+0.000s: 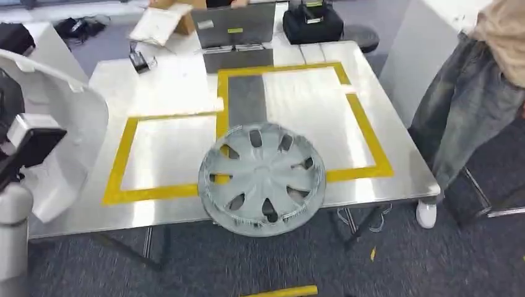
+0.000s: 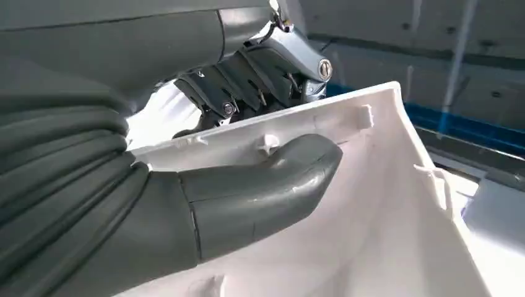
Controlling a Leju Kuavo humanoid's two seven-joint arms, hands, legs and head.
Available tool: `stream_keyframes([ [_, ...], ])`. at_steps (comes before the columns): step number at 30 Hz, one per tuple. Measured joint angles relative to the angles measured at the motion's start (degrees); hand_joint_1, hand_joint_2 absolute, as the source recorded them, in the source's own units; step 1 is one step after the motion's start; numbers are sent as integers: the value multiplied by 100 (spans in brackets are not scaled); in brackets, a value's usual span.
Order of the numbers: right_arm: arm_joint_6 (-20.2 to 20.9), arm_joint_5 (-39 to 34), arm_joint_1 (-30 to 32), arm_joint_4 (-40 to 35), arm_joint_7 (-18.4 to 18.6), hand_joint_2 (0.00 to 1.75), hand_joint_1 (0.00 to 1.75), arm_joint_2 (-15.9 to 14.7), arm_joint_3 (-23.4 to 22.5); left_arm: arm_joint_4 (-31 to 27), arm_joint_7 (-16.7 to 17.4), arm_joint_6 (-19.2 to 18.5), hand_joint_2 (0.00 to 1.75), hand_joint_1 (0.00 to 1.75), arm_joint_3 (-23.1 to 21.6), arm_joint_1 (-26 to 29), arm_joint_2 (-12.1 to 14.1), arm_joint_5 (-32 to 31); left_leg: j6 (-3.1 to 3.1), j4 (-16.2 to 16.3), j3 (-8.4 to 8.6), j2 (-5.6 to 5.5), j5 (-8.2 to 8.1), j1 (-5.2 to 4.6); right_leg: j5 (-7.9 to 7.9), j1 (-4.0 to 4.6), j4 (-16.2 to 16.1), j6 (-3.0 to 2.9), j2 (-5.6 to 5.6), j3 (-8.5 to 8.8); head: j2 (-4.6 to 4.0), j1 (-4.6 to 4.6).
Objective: Take the parts from the cabinet and place them on the table.
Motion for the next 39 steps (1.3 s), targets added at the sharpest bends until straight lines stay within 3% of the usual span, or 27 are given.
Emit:
stream_keyframes([
  [4,0,0,0,0,-2,0,0,0,0,24,-24,15,175,175,-2,0,13,-11,-6,68,-75,1,-81,0,-18,1,-4,-3,5,21,0,4],
  [6,0,5,0,0,-20,0,0,0,0,151,-94,116,175,175,-2,-9,28,-61,-21,228,-358,1,-486,-1,-119,2,-8,-7,26,131,0,0],
  [7,0,16,13,0,-18,0,0,9,-2,433,-153,245,175,175,-2,-30,66,-114,66,-807,-508,8,313,-15,-467,28,-8,-10,80,568,0,4],
  [8,0,16,39,4,-18,0,0,24,-2,496,-164,247,175,175,-2,-37,72,-114,130,-1236,-508,11,1034,-38,-535,34,-10,5,92,593,0,4],
  [9,0,18,31,7,-46,0,0,28,-2,553,-170,256,175,175,-2,-36,87,-113,129,-1275,-585,-27,1051,-63,-605,57,48,43,130,651,0,-2],
  [11,0,16,12,7,-79,0,0,28,-2,594,-172,262,175,175,-4,-41,89,-120,169,-1219,-534,-29,1067,-64,-717,58,19,129,133,649,0,-4],
  [12,0,16,8,7,-79,0,0,28,-2,601,-181,273,175,175,-4,-68,89,-120,190,-1233,-530,-31,1058,-59,-723,55,-20,144,129,673,0,9],
  [13,0,18,-7,-7,-74,0,0,4,-2,601,-186,275,175,175,-4,-92,89,-120,216,-1309,-470,-18,1068,8,-786,78,-26,183,118,699,0,4],
  [14,0,16,-10,-7,-61,0,0,9,-2,603,-186,284,175,175,-7,-102,89,-120,249,-1345,-411,-11,1041,8,-851,90,101,217,69,672,0,33],
  [15,0,16,-15,-4,-63,0,0,13,-2,609,-183,302,175,175,-7,-133,87,-146,284,-1359,-382,5,1017,18,-996,69,435,252,48,481,0,46],
  [17,-9,15,-26,-4,-63,0,0,13,0,729,-183,449,175,175,-7,-184,61,-323,302,-1360,-360,11,964,20,-1302,11,1369,313,37,-127,0,44],
  [18,-22,18,-23,-4,-63,0,0,13,0,855,-183,597,175,175,-9,-217,43,-445,301,-1359,-347,10,939,20,-1320,-5,1673,331,33,-372,0,44],
  [19,-52,18,-16,-4,-59,0,0,13,-2,1097,-160,874,175,175,-15,-291,2,-654,291,-1355,-322,3,914,25,-1161,-24,1705,350,30,-510,0,46],
  [20,-68,20,-13,-4,-61,0,0,13,-2,1308,-133,1098,175,175,-18,-362,-40,-812,277,-1349,-295,-6,892,34,-907,-40,1481,363,27,-491,0,46],
  [22,-118,16,-16,-4,-61,0,0,13,-2,1894,-78,1579,175,175,-59,-573,-138,-1126,229,-1313,-239,-19,834,59,-221,-70,526,390,2,-191,0,46],
  [23,-127,16,-16,-4,-63,0,0,13,-2,2191,-52,1733,175,175,-74,-682,-197,-1282,190,-1293,-238,-30,807,61,-125,-77,177,395,-28,-70,0,46],
  [24,-142,16,-25,-2,-81,0,0,22,-4,2416,-35,1808,175,175,-72,-763,-260,-1408,151,-1254,-259,-53,793,24,-168,-39,76,351,-14,-24,0,55],
  [25,-153,18,-25,-2,-81,0,0,24,-4,2573,-24,1827,175,175,-70,-813,-306,-1502,129,-1276,-265,-57,801,18,-145,-70,73,299,-12,-34,0,46],
  [26,-173,29,-23,-2,-79,0,0,33,-4,2757,-19,1842,175,175,-61,-828,-361,-1624,216,-1292,-252,-54,790,-2,-139,-67,63,303,-9,-25,0,50],
  [27,-175,59,-17,-2,-77,0,0,35,-4,2901,-26,1855,175,175,-39,-833,-455,-1741,232,-1302,-241,-50,805,-3,-133,-63,61,293,1,-24,0,53],
  [30,-173,105,-16,-2,-77,0,0,35,-4,3183,-135,1860,175,175,53,-833,-604,-1939,203,-1347,-204,-21,821,-2,-124,-57,62,249,35,-26,0,50],
  [31,-170,127,-13,-2,-79,0,0,35,-4,3222,-171,1862,175,0,75,-833,-641,-1996,200,-1360,-193,-10,823,-3,-126,-56,62,240,44,-24,0,48],
  [35,-111,204,-2,-2,-77,0,0,35,9,3562,-386,1864,175,0,444,-789,-938,-2383,110,-1399,-176,-6,846,0,-132,-51,63,223,40,-24,0,50],
  [36,-111,206,-2,-2,-79,0,0,35,13,3624,-411,1869,0,0,529,-784,-1008,-2468,104,-1405,-175,-9,848,0,-135,-51,63,218,35,-24,0,50],
  [39,-109,206,-3,-2,-79,0,0,35,24,3823,-428,1871,0,0,711,-787,-1148,-2592,81,-1406,-176,-9,851,0,-132,-49,63,212,34,-22,0,55],
])
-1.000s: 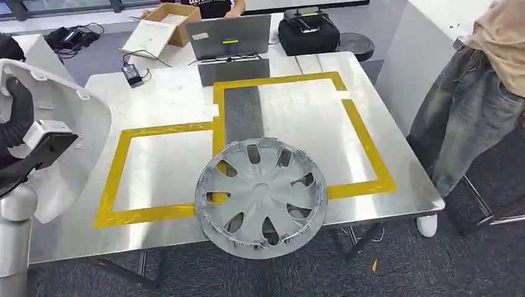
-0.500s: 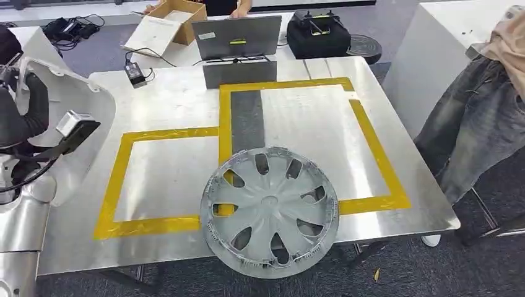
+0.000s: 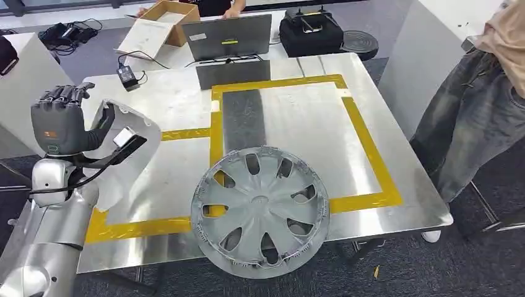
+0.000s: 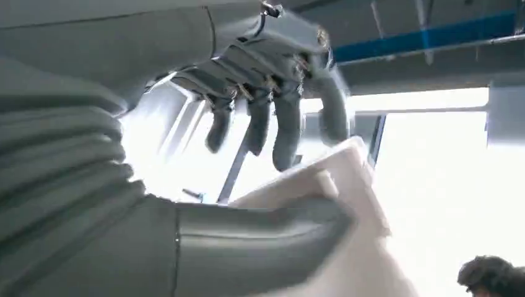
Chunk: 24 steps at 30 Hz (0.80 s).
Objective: Take the parts from the cabinet and place them on the table.
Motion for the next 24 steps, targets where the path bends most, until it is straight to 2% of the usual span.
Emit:
stream_keyframes([
  [8,9,7,-2,0,0,0,0,9,22,315,37,0,0,0,170,-38,-181,-98,-6,9,-1,-1,-2,-7,5,-10,-13,7,-1,16,0,-2],
  [19,83,35,0,0,0,0,0,24,20,339,-197,7,0,0,371,-5,-275,18,-3,16,-1,-2,-3,-8,14,-12,-20,20,-2,23,0,-2],
  [20,96,35,2,2,0,0,0,43,20,321,-208,7,0,0,397,-2,-273,20,50,64,-12,-5,-25,-34,48,-51,-62,74,-8,36,0,-4],
  [21,98,46,4,2,0,0,0,52,20,293,-225,9,0,0,413,-2,-273,20,114,9,11,-13,23,-41,89,-63,-116,103,-6,58,0,-13],
  [22,98,50,1,2,0,0,0,59,20,266,-251,11,0,0,417,-3,-280,18,165,-186,103,-7,129,-30,112,-9,-184,130,2,106,0,-5],
  [23,98,50,-2,2,0,0,0,57,20,262,-258,15,0,0,417,-5,-308,18,157,-326,180,39,208,27,35,-18,-129,130,-21,117,0,4],
  [24,103,50,-5,2,0,0,0,59,20,260,-258,15,0,0,421,-14,-315,15,172,-406,203,41,251,50,-139,-13,29,162,-20,55,0,30],
])
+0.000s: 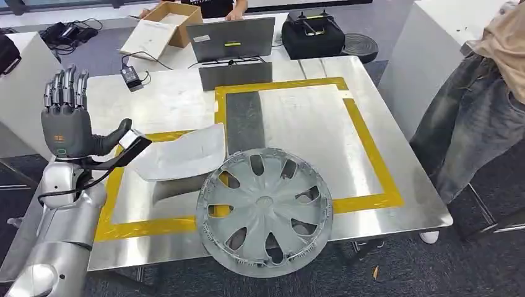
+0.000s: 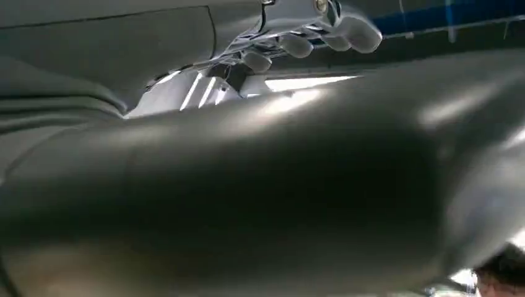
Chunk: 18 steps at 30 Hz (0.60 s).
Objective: Take the parts from the cabinet and place them on the table.
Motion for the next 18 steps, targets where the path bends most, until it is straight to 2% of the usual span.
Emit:
stream_keyframes([
  [2,4,0,3,0,0,0,0,0,0,4,-7,0,0,0,22,8,-2,0,-6,-5,-49,33,30,24,-499,-38,829,67,-3,-349,0,5],
  [3,4,0,9,0,0,0,0,0,0,7,-9,0,0,0,24,27,-15,0,-25,5,-83,39,42,39,-637,-68,1183,104,-3,-492,0,0],
  [4,4,0,15,0,2,0,0,-2,0,9,-13,0,0,0,29,39,-24,0,-51,29,-126,38,58,68,-638,-98,1330,150,-5,-539,0,2],
  [5,4,0,16,0,2,0,0,-2,0,9,-13,0,0,0,31,43,-31,-2,-82,68,-179,38,72,110,-513,-133,1203,204,-7,-453,0,2],
  [6,4,0,12,0,0,0,0,-9,0,9,-18,0,0,0,33,44,-33,-4,-136,121,-238,37,75,168,-322,-179,861,267,-14,-257,0,2],
  [7,4,0,4,0,0,0,0,-11,0,9,-13,0,0,0,35,43,-33,-7,-200,202,-309,37,71,237,-113,-243,342,345,-33,49,0,7],
  [8,4,0,-12,0,2,0,0,-11,0,4,-13,0,0,0,39,38,-33,-7,-295,326,-395,41,54,289,-130,-298,-156,448,-56,275,0,5],
  [9,7,-2,-16,11,0,0,0,35,0,-15,-11,0,0,0,48,44,-24,-15,-377,358,-449,21,58,248,-49,-214,114,390,35,218,0,38],
  [10,0,-2,-9,4,0,0,0,7,0,-2,-4,2,0,0,50,36,-24,-24,-417,441,-473,8,49,241,-19,-224,153,255,68,105,0,35],
  [11,-4,0,-8,4,2,0,0,7,0,-4,-7,7,0,0,50,26,-24,-24,-453,469,-511,-18,70,249,-131,-240,154,117,68,94,0,37],
  [13,-11,-2,-20,4,0,0,0,-2,0,11,-7,9,0,0,53,31,-22,-9,-561,399,-527,-20,162,279,-70,-217,198,-32,64,-13,0,35],
  [14,-11,-2,-28,4,-11,0,0,-4,0,24,-2,11,0,0,55,26,-17,2,-554,459,-585,-1,48,286,-18,-217,194,-103,41,-46,0,24],
  [15,-11,-2,-27,4,-15,0,0,-2,0,28,7,11,0,0,55,26,-9,2,-519,695,-661,23,-258,265,39,-200,183,-142,45,-98,0,20],
  [17,-11,0,-21,4,-15,0,0,-2,0,30,24,9,0,0,55,7,-15,2,-484,1515,-885,23,-877,210,144,-160,173,-187,35,-212,0,11],
  [18,-11,0,-21,4,-15,0,0,-2,0,35,35,9,0,0,55,7,-15,0,-455,1907,-961,22,-1087,177,192,-131,174,-208,28,-274,0,9],
])
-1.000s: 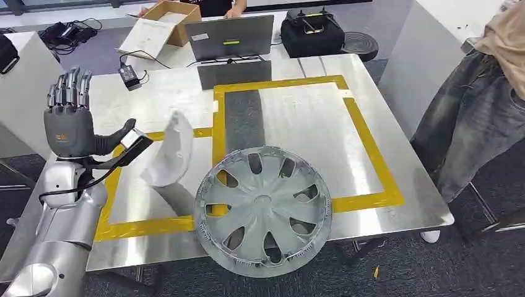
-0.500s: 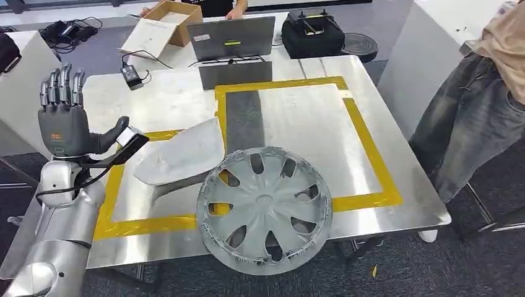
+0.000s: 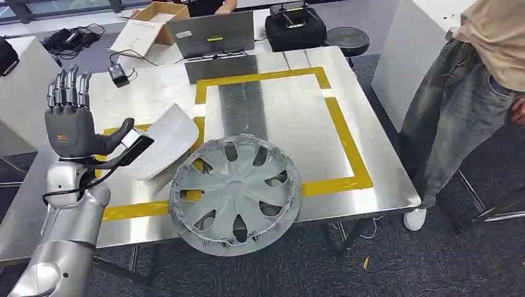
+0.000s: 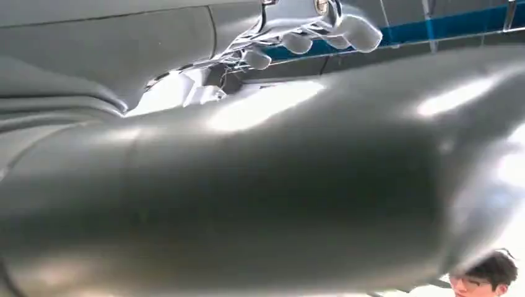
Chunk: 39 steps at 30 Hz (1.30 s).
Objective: Take the parts from the cabinet and place them on the table.
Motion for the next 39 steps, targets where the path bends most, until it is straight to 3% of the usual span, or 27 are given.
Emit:
stream_keyframes([
  [1,0,0,0,0,0,0,0,0,0,11,11,2,0,0,0,3,0,0,38,280,-12,-1,-93,-34,55,38,0,-17,-8,-73,0,2],
  [2,0,0,-1,0,0,0,0,-2,0,13,13,0,0,0,0,5,0,-2,93,287,91,-1,-36,-67,112,74,0,-27,-11,-147,0,4],
  [5,0,0,-2,0,0,0,0,0,0,9,22,2,0,0,0,-9,-7,-2,349,-777,980,-22,334,-211,263,146,-1,-29,-9,-305,0,4],
  [6,0,0,1,0,0,0,0,18,0,-9,31,2,0,0,0,-33,-7,-4,462,-1235,1232,-20,90,-262,314,147,-7,-13,-12,-328,0,7],
  [7,-4,2,1,0,0,0,0,22,0,-18,35,4,0,0,0,-36,-18,-4,381,-1287,1305,-12,160,-271,355,144,-32,27,-12,-322,0,29],
  [8,-9,4,0,0,-2,0,0,20,0,-15,46,9,0,0,0,-54,-15,-4,383,-1340,1256,-28,196,-314,393,116,-65,72,-20,-293,0,9],
  [10,4,9,0,0,0,0,0,24,0,-15,77,7,0,0,0,-78,-9,-9,438,-1396,1249,-26,284,-334,510,100,-174,166,-22,-260,0,9],
  [11,7,18,13,0,-2,0,0,24,0,-11,92,9,0,0,0,-80,-15,-26,476,-1512,1253,-11,420,-242,520,106,-181,199,-17,-281,0,18],
  [13,13,28,7,0,4,0,0,22,0,-9,112,9,0,0,0,-94,-26,-50,531,-1564,1168,5,584,-257,-75,122,186,224,-23,-411,0,37],
  [15,20,50,9,0,0,0,0,22,0,2,112,6,0,0,0,-83,-13,-46,555,-1556,991,4,708,-266,-639,120,1007,261,-24,-612,0,53],
  [16,20,50,9,0,0,0,0,22,0,13,105,9,0,0,0,-74,-4,-37,555,-1548,909,5,760,-269,-709,121,1306,273,-24,-653,0,52],
  [18,24,50,9,0,0,0,0,15,0,44,57,7,0,0,0,-67,17,15,540,-1513,751,5,859,-271,-457,123,1260,271,-25,-429,0,52],
  [20,26,44,6,0,0,0,0,11,0,63,20,9,0,0,0,-70,46,26,507,-1479,625,5,939,-274,-143,134,421,222,-31,205,0,53],
  [21,26,39,-6,0,0,0,0,4,0,63,20,9,0,0,0,-70,50,31,488,-1460,584,11,971,-268,-268,163,-77,159,-40,519,0,55],
  [22,26,35,-14,-2,0,0,0,-13,0,63,22,9,0,0,2,-77,74,33,449,-1453,538,23,1002,-291,-341,200,-336,113,-50,645,0,48],
  [25,26,35,-8,0,-2,0,0,-13,0,81,20,9,0,0,2,-69,111,48,355,-1525,550,28,1152,-253,-203,241,-335,25,-43,590,0,68],
  [26,26,35,-8,0,0,0,0,-5,0,83,18,9,0,0,4,-67,144,59,314,-1527,525,11,1168,-278,-119,160,-431,-25,-62,576,0,65],
  [27,26,35,-16,2,-2,0,0,7,0,94,9,9,0,0,9,-61,157,72,284,-1461,464,-5,1006,-266,-58,156,-446,-53,-95,561,0,88],
  [28,26,35,-26,2,-2,0,0,7,0,101,-4,9,0,0,13,-66,195,85,253,-1191,392,-6,697,-253,-3,145,-453,-104,-92,510,0,63],
  [30,31,28,-24,2,-2,0,0,9,0,120,-41,9,0,0,24,-47,238,112,182,-308,147,-6,124,-204,103,138,-451,-94,-94,372,0,61],
  [31,33,11,-21,2,0,0,0,9,0,138,-68,9,0,0,28,-29,247,129,156,23,78,-6,-2,-186,153,128,-447,-77,-96,300,0,59],
  [33,33,0,-17,2,0,0,0,9,0,171,-85,9,0,0,48,-5,258,138,107,22,266,-4,174,-143,238,92,-434,-28,-103,180,0,61],
  [35,33,0,-22,2,0,0,0,13,0,192,-85,9,0,0,48,-15,271,138,43,-822,876,-3,544,-94,296,29,-394,45,-105,84,0,59],
  [36,33,0,-27,0,0,0,0,11,0,199,-83,9,0,0,48,-31,273,138,-15,-1377,1180,-15,494,-67,321,20,-365,86,-107,42,0,57],
  [37,33,0,-36,0,0,0,0,9,0,210,-83,9,0,0,48,-60,275,138,12,-1529,1341,-65,414,-148,358,25,-352,141,-103,-11,0,37],
  [38,33,0,-38,0,0,0,0,11,0,214,-79,9,0,0,50,-62,280,138,96,-1516,1282,-67,439,-144,415,33,-366,181,-102,-21,0,57],
  [39,33,0,-36,0,-2,0,0,13,0,230,-74,9,0,0,52,-62,289,138,122,-1524,1252,-73,452,-149,468,51,-366,215,-84,-27,0,42],
])
